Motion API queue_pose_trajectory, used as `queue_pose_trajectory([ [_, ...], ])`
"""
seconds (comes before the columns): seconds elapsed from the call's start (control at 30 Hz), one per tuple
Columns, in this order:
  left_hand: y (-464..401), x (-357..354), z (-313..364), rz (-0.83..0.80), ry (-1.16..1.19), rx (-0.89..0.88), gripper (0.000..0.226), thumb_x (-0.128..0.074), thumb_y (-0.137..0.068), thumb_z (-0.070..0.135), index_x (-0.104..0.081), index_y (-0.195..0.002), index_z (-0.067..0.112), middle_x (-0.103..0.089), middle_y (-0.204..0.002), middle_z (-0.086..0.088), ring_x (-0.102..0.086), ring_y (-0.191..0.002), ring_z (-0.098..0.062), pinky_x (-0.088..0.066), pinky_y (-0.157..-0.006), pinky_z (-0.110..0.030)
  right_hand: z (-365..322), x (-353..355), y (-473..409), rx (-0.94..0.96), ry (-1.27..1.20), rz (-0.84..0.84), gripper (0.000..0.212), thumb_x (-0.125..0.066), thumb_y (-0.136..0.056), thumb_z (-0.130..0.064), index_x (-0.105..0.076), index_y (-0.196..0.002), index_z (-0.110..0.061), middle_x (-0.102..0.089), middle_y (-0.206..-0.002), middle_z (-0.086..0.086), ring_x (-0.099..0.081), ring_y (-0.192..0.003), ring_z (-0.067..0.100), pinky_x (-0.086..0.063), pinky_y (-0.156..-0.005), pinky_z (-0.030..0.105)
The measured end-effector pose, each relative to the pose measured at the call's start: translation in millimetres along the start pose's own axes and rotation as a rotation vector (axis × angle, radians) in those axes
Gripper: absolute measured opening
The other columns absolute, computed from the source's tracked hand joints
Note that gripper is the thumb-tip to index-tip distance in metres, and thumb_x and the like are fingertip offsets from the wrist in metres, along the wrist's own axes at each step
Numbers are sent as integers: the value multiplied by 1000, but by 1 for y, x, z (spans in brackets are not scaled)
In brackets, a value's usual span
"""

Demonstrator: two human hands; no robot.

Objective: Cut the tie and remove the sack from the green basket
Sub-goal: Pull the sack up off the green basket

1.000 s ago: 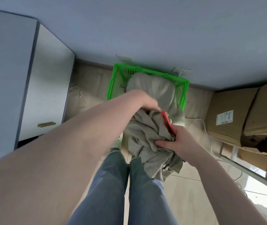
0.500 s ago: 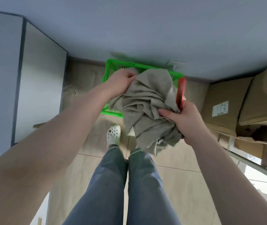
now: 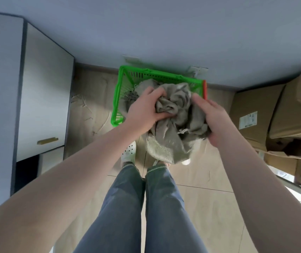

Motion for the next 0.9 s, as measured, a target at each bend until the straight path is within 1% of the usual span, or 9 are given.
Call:
queue_pose_trajectory([
  [0.13,-1,18,-17,175,35,69,33,-71,-78,50,-54,-90,26,-53,-99,4,-51,-86,-14,-48,-76,-33,2,53,13,-17,239,303,59,-61,-81,-64,-54,-116,-16,-63,-117,5,-59,-91,16,-47,-75,29],
  [0.27,12,-2,3,171,-94,60,37,-68,-77,53,-56,-96,23,-50,-100,5,-53,-85,-15,-42,-69,-29,48,2,20,-293,159,-43,106,-60,-47,-89,-59,-124,-16,-70,-117,4,-66,-102,21,-50,-97,40],
  [0.4,46,-31,30,22,52,-5,28,-71,-80,40,-57,-96,22,-57,-96,6,-58,-87,-15,-43,-72,-29,43,-27,9,-245,-26,-103,65,-80,-64,-57,-71,-105,-8,-77,-90,11,-75,-81,24,-60,-80,40],
  [0.47,64,-42,32,-258,379,12,30,-73,-82,31,-58,-107,23,-65,-102,6,-64,-95,-13,-52,-86,-33,33,-13,-1,-131,-21,-34,33,-79,-78,-25,-72,-102,-4,-76,-79,10,-73,-69,23,-62,-69,38],
  [0.57,79,-40,27,-646,699,183,33,-60,-94,22,-54,-126,23,-68,-115,-2,-68,-101,-16,-57,-86,-35,20,5,-2,34,41,-10,34,-82,-69,-7,-74,-102,-4,-75,-91,18,-73,-86,33,-57,-82,55],
  [0.67,19,3,-4,-372,485,250,30,-42,-100,42,-67,-103,25,-70,-95,4,-66,-82,-6,-51,-77,-27,12,5,15,123,-47,-68,34,-81,-68,-2,-74,-101,-5,-74,-99,20,-71,-95,37,-55,-86,57],
  [0.77,-34,44,-38,74,303,385,53,-52,-84,59,-60,-122,24,-57,-133,-13,-50,-127,-22,-37,-109,-38,14,-15,39,125,-186,-193,34,-73,-70,4,-71,-102,-5,-75,-97,16,-72,-91,33,-59,-79,49],
  [0.83,-43,-3,-30,-214,129,405,76,-48,-88,63,-33,-149,21,-27,-157,-14,-22,-147,-26,-16,-120,-39,26,-25,38,110,-155,-154,40,-73,-70,5,-68,-109,-1,-74,-98,18,-72,-90,32,-57,-83,53],
  [0.9,-25,-51,4,-567,81,266,59,-38,-98,54,-42,-146,19,-41,-152,-5,-37,-140,-19,-25,-113,-29,28,-22,41,131,-141,-108,38,-72,-74,7,-67,-111,3,-74,-98,19,-71,-90,33,-54,-89,57],
])
Point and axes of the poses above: each hand's wrist, its own y-axis away from the middle knuckle, its own x-axis out of the back of the hand, z = x × y, the point moved 9 cm from there along -y, towards the middle knuckle
